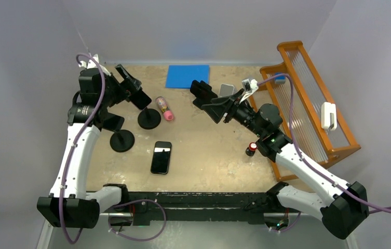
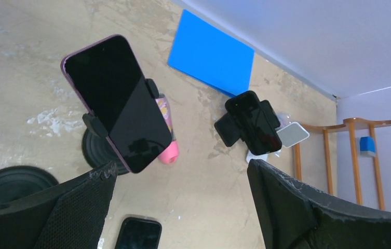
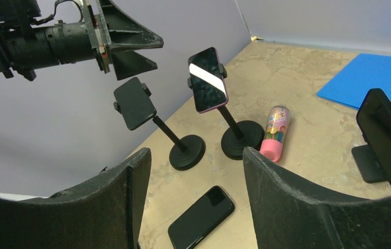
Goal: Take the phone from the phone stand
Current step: Pick up the phone stand with the phone at the center of the board.
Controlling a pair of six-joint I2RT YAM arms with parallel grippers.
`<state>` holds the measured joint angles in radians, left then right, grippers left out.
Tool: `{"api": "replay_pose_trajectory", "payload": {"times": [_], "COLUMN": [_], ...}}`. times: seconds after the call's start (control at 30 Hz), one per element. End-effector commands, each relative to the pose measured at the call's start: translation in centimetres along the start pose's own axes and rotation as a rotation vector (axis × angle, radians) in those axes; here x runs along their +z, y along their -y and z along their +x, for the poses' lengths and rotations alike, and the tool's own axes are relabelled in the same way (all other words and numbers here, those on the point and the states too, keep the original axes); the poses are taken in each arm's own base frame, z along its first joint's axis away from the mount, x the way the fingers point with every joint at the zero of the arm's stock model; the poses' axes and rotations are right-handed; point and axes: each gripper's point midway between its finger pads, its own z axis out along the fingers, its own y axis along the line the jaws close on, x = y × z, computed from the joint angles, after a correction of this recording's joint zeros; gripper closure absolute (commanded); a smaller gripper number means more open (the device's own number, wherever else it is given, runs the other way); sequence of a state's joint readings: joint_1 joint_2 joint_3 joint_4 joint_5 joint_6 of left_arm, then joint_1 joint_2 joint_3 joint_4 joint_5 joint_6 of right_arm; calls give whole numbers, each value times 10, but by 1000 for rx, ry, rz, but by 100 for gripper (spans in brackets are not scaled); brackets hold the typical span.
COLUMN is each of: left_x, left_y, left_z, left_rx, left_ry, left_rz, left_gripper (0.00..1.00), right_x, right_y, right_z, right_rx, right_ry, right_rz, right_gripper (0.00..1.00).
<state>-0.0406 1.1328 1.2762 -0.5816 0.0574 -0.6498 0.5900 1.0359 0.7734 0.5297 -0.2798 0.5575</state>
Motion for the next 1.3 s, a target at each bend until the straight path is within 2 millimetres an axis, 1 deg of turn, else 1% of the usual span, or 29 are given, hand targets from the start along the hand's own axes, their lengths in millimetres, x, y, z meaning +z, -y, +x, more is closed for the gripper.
{"api": "replay_pose_trajectory", "payload": {"times": [0.0, 0.1, 0.2, 0.3, 0.4, 0.5, 0.6, 0.7, 0.83, 0.93, 1.0, 1.1, 1.2, 1.27], "left_x": [6, 14, 10, -5, -28, -51, -65, -73, -92, -105, -109, -104, -92, -86], "left_y": [10, 0, -4, -21, -44, -54, -59, -70, -85, -99, -111, -123, -130, -133], "left_z": [-24, -30, -35, -40, -35, -33, -29, -19, -4, 6, 15, 33, 52, 58], "left_rx": [10, -12, -38, -66, -91, -105, -123, -151, -205, -233, -245, -243, -244, -255], "left_ry": [60, 59, 70, 98, 112, 138, 139, 120, 118, 129, 121, 78, 25, 10], "left_rz": [107, 70, 56, -27, -148, -212, -251, -306, -401, -488, -542, -574, -569, -566], "left_gripper": [6, 6, 7, 5, 4, 4, 4, 4, 5, 5, 5, 6, 7, 7], "right_x": [-4, -4, -5, -6, -9, -12, -13, -14, -14, -13, -13, -13, -14, -14], "right_y": [-9, -9, -9, -11, -14, -18, -19, -22, -22, -23, -22, -22, -22, -21], "right_z": [-7, -4, -2, -2, -6, -8, -7, -5, -5, -4, -3, -3, -4, -5], "right_rx": [-19, -13, -11, -13, -16, -19, -15, -12, -12, -11, -11, -11, -15, -20], "right_ry": [36, 30, 28, 27, 36, 48, 51, 45, 49, 45, 41, 42, 46, 48], "right_rz": [-36, -44, -47, -54, -60, -69, -77, -88, -87, -89, -87, -85, -81, -76], "right_gripper": [33, 33, 33, 33, 33, 33, 33, 33, 33, 33, 33, 33, 33, 33]}}
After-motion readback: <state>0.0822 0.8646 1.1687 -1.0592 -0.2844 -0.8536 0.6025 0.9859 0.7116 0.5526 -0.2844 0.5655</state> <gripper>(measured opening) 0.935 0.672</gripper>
